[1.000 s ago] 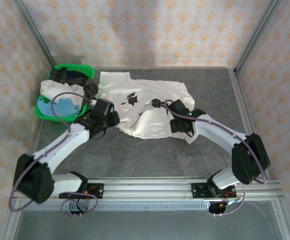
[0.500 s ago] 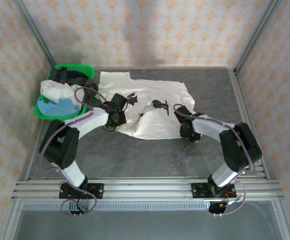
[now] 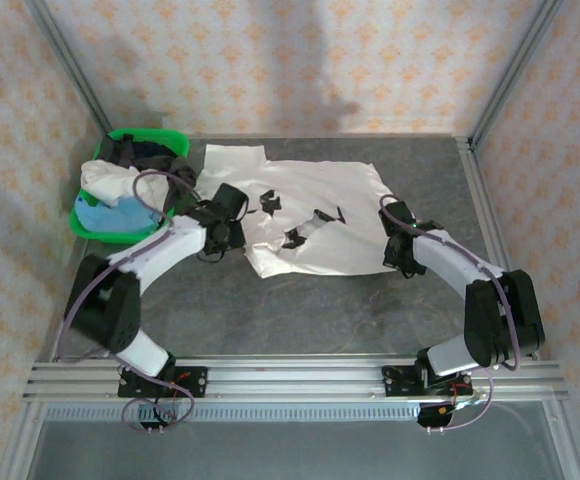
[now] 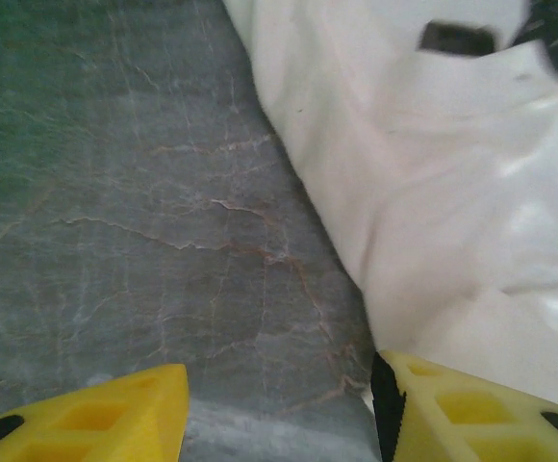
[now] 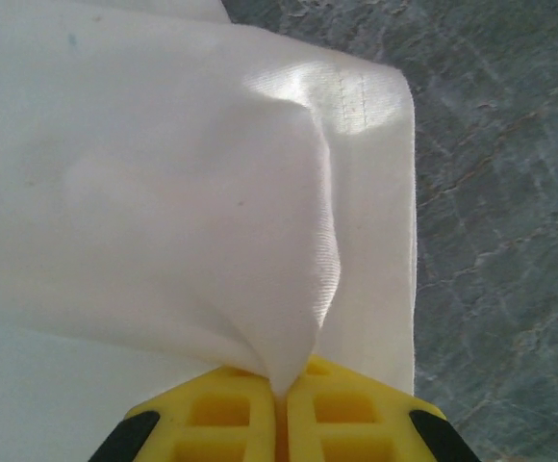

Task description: Fold and stack the t-shirts

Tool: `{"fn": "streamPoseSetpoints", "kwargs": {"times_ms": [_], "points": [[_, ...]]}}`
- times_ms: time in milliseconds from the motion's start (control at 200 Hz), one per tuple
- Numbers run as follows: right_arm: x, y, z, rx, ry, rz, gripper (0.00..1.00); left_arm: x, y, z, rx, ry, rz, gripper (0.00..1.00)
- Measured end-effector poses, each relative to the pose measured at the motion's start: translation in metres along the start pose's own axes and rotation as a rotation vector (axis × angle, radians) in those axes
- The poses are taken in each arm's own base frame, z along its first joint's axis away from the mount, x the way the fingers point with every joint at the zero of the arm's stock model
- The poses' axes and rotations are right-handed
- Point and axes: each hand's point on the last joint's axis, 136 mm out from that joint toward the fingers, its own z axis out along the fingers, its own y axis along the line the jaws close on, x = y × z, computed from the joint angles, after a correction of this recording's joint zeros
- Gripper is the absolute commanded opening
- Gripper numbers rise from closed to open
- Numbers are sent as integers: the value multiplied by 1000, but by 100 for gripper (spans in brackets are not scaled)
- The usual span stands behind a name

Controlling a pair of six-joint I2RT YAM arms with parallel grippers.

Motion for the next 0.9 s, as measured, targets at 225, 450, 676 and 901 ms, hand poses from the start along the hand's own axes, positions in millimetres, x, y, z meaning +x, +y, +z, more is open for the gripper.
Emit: {"fn": "streamPoseSetpoints", "kwargs": {"times_ms": [225, 450, 676, 901], "points": [[-1, -5, -2, 15, -7, -10, 8, -15, -31, 62, -79, 85, 49, 41], [-5, -10, -1, 20, -8, -6, 6, -54, -66, 85, -82, 58, 104, 0], [-21, -12, -6, 12, -32, 14, 5, -115, -87, 73, -28, -21, 111, 0], [-23, -11, -14, -21, -56, 28, 4, -120, -64, 39, -53, -61, 121, 4]]}}
